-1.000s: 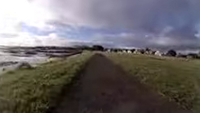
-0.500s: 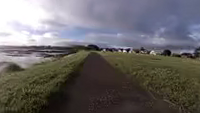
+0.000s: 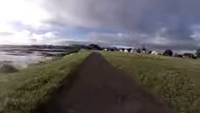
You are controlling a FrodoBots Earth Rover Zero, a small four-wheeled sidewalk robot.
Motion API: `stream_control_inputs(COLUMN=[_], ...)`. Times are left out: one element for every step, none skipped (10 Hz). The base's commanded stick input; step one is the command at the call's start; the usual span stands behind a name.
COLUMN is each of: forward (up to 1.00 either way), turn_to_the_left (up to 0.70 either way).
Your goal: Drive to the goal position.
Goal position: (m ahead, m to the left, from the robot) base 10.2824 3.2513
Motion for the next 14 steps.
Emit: stream_control_inputs(forward=[0.70,0.70,0.70,0.70,0.70,0.70,0.70,0.70,0.70,0.70,0.70,0.70,0.70,0.70], turn_to_the_left=[0.00,0.00,0.00,0.00,0.00,0.00,0.00,0.00,0.00,0.00,0.00,0.00,0.00,0.00])
